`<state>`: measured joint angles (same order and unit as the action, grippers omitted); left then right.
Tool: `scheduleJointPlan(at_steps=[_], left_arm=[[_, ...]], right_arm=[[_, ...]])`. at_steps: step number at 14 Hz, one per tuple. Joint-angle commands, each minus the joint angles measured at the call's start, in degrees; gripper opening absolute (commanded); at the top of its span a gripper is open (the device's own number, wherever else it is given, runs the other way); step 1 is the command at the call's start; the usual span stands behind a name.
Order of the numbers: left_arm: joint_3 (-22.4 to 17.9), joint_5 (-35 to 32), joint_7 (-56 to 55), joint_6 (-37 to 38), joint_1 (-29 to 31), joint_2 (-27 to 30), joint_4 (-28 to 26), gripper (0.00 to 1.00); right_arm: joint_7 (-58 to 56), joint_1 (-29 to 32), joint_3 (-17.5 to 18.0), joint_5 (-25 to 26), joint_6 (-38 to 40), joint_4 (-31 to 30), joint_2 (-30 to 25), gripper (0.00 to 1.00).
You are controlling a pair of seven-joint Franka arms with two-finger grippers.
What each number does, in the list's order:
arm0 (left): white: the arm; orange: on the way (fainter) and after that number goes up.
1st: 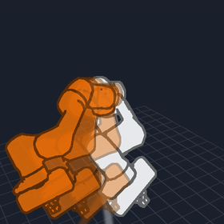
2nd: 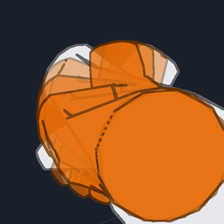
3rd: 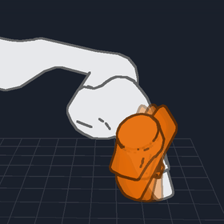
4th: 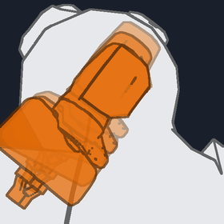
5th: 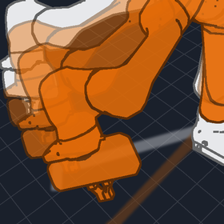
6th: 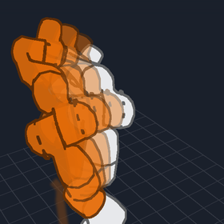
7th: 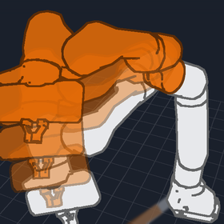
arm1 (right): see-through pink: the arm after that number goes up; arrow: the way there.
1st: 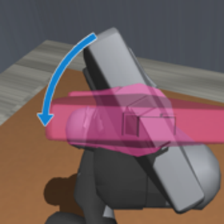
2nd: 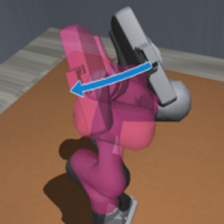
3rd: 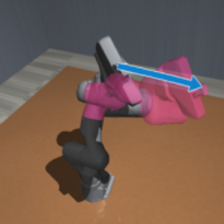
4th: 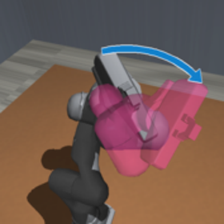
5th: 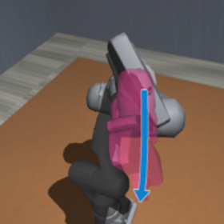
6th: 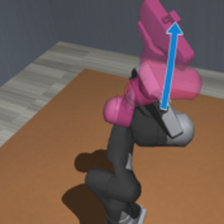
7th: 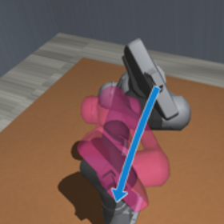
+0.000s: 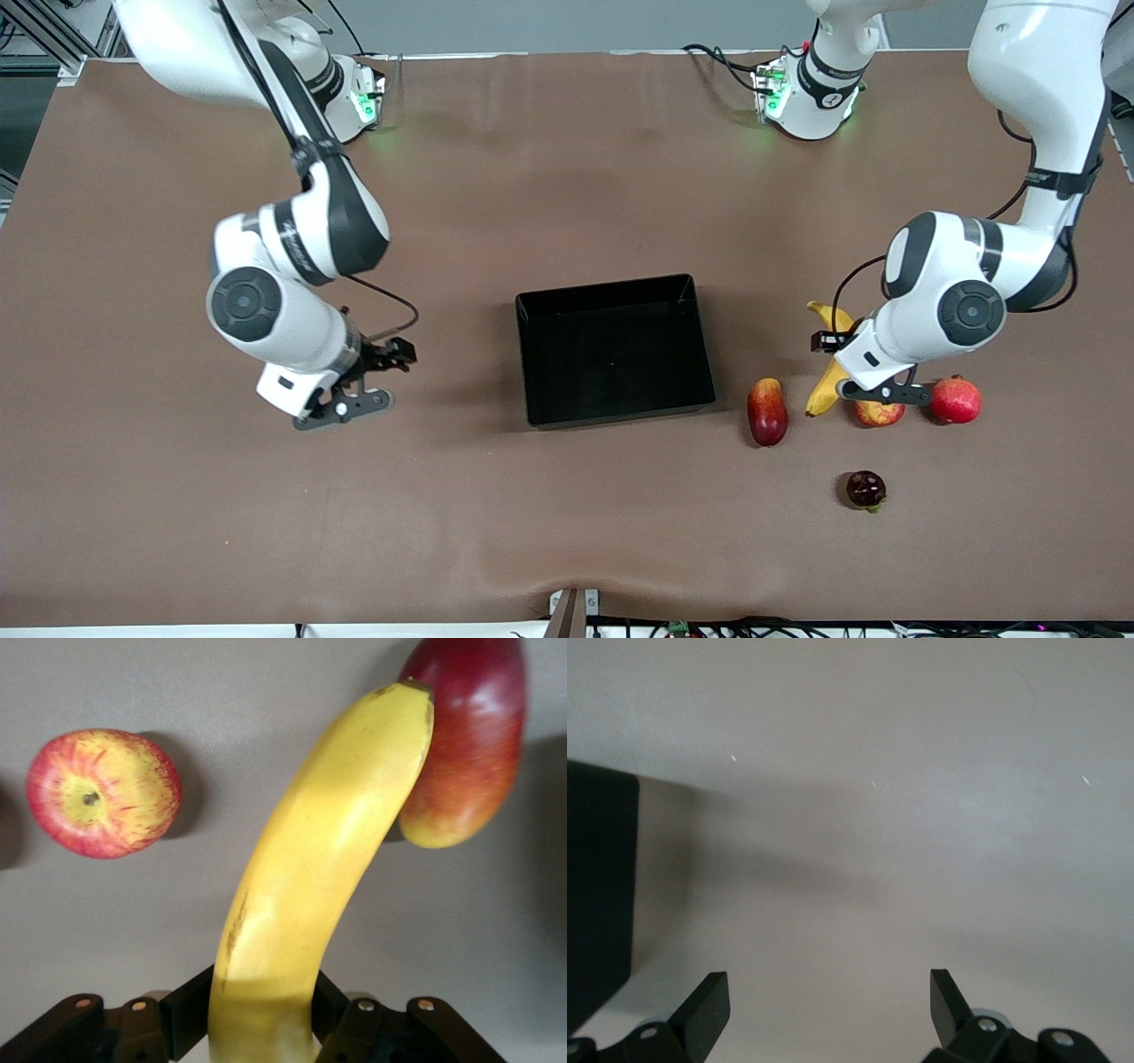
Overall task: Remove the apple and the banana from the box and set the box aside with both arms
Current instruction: 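Place the banana with the left gripper while the right gripper grasps the tray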
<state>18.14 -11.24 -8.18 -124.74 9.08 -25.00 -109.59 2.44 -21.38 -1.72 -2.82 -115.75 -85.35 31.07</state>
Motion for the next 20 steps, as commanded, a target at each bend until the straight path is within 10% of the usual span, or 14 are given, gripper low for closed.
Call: scheduleJointPlan(at_steps=[1, 11, 12, 14, 20], left_arm=[[0.14, -3.94, 0.35, -7.68, 2.08, -0.75, -4.66, 0.00], [-0.03, -14.68, 0.27, -18.08, 6.57, -6.03, -6.87, 0.00], [0.05, -14.68, 0.18, -18.08, 6.48, -5.94, -6.87, 0.10], [0.14, -14.68, 0.44, -17.99, 6.57, -5.33, -6.78, 1.00], [3.38, -13.55, 0.27, -6.78, 6.57, 4.41, -4.33, 1.00]], right_arm=[[-2.95, -3.21, -0.38, -0.52, -0.97, 1.23, 2.32, 1.00], [-2.79, -14.56, -0.47, -14.50, -16.62, 1.23, 9.36, 1.00], [-3.22, -15.09, -0.47, -14.24, -16.70, 1.15, 9.71, 1.00], [-3.40, -15.01, -0.56, -13.79, -17.75, 0.62, 9.97, 1.00], [-2.18, -15.01, -0.56, -13.97, -17.85, -2.63, 10.33, 1.00]])
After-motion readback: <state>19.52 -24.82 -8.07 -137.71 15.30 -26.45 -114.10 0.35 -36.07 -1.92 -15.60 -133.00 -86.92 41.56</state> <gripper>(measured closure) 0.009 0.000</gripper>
